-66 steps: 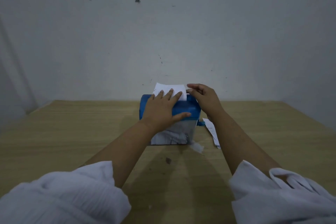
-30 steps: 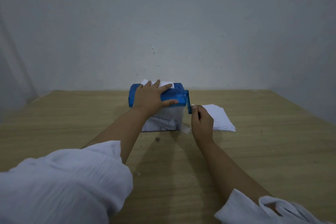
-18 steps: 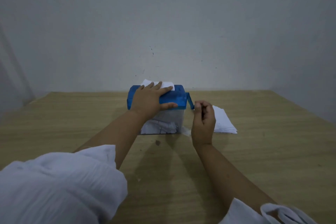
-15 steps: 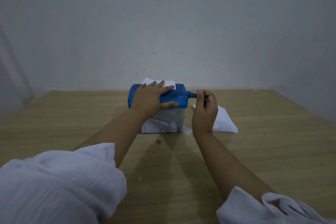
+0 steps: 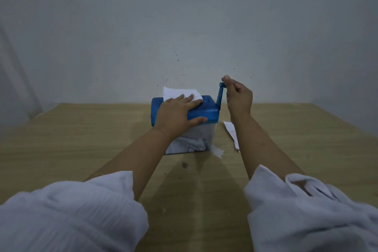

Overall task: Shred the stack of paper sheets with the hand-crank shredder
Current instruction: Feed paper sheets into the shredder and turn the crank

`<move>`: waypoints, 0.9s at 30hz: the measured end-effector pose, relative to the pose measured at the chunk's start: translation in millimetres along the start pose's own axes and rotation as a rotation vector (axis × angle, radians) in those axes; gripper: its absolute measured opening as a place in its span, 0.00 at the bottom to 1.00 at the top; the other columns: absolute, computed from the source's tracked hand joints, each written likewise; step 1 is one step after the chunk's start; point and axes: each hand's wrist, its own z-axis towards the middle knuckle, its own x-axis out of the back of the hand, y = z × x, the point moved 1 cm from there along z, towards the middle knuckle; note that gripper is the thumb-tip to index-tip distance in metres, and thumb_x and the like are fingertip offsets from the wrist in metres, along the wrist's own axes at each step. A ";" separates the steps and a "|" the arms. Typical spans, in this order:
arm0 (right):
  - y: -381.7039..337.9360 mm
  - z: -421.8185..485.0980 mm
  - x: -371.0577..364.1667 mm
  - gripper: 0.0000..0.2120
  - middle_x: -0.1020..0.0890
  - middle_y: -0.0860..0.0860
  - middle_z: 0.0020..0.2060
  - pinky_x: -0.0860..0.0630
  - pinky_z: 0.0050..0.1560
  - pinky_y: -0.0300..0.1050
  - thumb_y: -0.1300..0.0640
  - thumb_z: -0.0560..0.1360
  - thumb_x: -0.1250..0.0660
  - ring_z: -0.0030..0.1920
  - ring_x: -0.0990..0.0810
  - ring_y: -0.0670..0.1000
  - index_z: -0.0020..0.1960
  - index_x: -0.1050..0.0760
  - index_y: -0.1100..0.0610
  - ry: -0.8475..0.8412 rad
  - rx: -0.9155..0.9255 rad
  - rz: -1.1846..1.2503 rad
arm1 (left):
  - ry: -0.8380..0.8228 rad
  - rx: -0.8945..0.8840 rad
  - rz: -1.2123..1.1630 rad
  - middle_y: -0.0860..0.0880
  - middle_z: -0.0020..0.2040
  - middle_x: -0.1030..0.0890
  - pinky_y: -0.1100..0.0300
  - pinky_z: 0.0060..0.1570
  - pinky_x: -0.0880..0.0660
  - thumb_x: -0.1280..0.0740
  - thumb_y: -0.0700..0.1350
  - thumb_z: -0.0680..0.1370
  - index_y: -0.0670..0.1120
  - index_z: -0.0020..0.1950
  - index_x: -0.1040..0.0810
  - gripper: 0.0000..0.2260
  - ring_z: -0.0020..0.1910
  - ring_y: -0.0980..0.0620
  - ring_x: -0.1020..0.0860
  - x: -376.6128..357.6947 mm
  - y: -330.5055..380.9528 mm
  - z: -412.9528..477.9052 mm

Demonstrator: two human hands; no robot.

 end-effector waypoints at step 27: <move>84.2 -30.3 -0.3 0.15 0.32 0.52 0.27 0.40 0.30 0.40 0.65 0.75 0.39 0.29 0.37 0.48 0.30 0.35 0.59 -0.020 -0.286 -0.389 | 0.057 -0.020 0.085 0.51 0.76 0.39 0.52 0.70 0.43 0.44 0.72 0.71 0.60 0.74 0.41 0.34 0.74 0.48 0.39 -7.2 -5.6 1.7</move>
